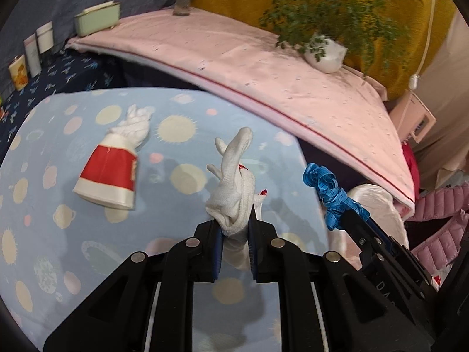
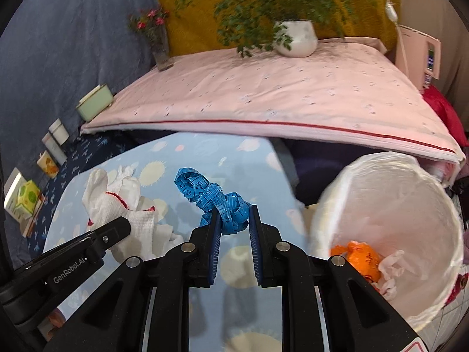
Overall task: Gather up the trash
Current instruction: 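Carry the glove and tape over the bin and open both tools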
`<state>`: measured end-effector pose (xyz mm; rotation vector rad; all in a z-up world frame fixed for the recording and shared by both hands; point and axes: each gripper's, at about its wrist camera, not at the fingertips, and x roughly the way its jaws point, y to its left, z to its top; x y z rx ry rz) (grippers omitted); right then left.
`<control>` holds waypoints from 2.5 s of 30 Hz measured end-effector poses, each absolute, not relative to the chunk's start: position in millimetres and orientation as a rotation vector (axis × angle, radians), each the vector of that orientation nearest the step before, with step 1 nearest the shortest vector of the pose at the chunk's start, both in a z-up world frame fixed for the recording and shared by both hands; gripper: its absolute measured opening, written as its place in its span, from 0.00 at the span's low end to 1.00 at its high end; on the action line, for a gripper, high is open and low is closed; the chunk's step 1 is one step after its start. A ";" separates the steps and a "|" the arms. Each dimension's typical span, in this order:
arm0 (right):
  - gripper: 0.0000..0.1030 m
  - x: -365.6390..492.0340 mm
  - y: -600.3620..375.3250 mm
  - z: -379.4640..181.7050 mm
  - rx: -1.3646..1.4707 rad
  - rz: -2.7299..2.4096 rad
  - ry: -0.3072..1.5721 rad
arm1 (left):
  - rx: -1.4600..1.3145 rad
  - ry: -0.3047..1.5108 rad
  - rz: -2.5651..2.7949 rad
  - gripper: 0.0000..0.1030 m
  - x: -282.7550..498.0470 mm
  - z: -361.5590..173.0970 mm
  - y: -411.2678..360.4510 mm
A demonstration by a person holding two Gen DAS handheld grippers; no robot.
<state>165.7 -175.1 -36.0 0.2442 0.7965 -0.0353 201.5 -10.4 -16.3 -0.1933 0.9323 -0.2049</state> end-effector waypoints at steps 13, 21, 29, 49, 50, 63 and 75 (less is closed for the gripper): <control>0.17 101.3 -272.1 -4.4 0.323 -0.203 0.705 | -0.117 0.854 -0.427 0.13 167.1 33.5 -104.9; 0.17 65.6 -321.8 -9.1 0.376 -0.297 0.691 | -0.076 0.857 -0.542 0.14 152.0 35.8 -159.6; 0.17 47.9 -345.2 -13.3 0.397 -0.338 0.687 | -0.063 0.864 -0.541 0.46 146.3 28.8 -181.9; 0.17 50.7 -339.1 -17.6 0.394 -0.313 0.694 | -0.028 0.884 -0.482 0.46 144.8 15.3 -174.0; 0.17 51.1 -338.7 -17.4 0.393 -0.312 0.694 | -0.029 0.885 -0.481 0.47 144.8 15.1 -173.3; 0.17 55.7 -327.6 -18.4 0.369 -0.305 0.707 | -0.045 0.890 -0.445 0.53 147.3 9.4 -157.7; 0.25 65.6 -304.2 -22.6 0.329 -0.277 0.735 | -0.067 0.904 -0.386 0.63 151.8 -1.9 -131.3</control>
